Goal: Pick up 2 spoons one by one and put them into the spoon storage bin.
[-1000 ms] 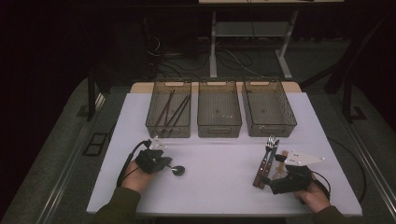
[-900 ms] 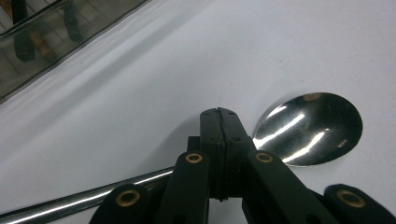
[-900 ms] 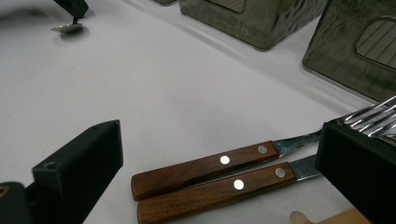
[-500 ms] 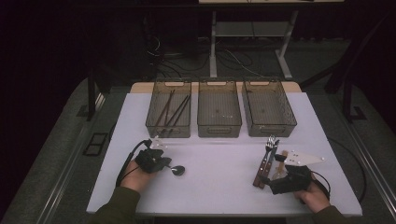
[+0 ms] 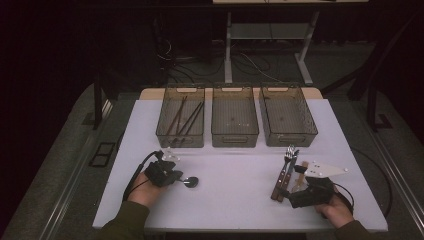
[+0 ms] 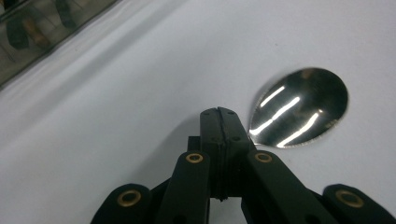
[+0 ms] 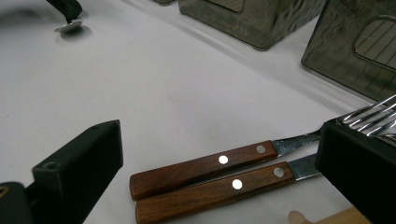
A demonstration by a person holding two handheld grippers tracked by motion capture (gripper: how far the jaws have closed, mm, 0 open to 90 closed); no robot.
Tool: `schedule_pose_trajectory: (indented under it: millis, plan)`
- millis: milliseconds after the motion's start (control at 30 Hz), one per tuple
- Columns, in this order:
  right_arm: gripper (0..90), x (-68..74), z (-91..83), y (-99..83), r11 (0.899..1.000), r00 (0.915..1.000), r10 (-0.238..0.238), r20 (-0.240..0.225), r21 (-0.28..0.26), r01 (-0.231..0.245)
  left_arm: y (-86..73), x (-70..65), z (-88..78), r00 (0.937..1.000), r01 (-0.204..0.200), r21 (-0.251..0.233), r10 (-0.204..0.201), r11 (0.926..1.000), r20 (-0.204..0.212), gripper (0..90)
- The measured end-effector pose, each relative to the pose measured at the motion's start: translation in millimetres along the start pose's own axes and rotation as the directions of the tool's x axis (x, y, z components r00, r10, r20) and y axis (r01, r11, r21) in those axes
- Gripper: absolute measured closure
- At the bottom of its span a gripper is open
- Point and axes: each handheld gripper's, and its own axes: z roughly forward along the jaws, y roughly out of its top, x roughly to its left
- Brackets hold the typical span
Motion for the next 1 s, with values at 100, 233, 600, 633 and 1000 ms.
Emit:
schedule_pose_trajectory:
  millis: [100,233,600,633,1000]
  plan:
    - [0.6,0.1,0.1,0.1,1.000,1.0000,0.000,0.000,0.001,0.000,-4.1,-1.3,-3.0,0.9999,0.007,0.002,-0.007,1.0000,0.014,90.0]
    - [0.6,0.5,0.7,0.1,1.000,1.0000,-0.001,0.000,0.003,0.001,-7.6,-4.2,-5.4,0.9997,0.012,0.000,-0.012,0.9999,0.022,90.0]
    - [0.5,0.9,1.4,0.0,1.000,1.0000,-0.004,0.000,0.004,0.004,-13.3,-6.9,-9.1,0.9989,0.017,-0.017,-0.016,0.9997,0.043,89.8]
    - [0.6,1.0,1.1,0.1,1.000,1.0000,-0.005,-0.001,0.005,0.005,-13.0,-5.8,-11.1,0.9990,0.019,-0.034,-0.017,0.9992,0.042,86.4]
    - [0.6,1.0,1.7,0.1,1.000,1.0000,-0.006,-0.002,0.007,0.006,-9.4,-9.0,-12.1,0.9936,0.044,-0.200,-0.022,0.9788,0.111,52.8]
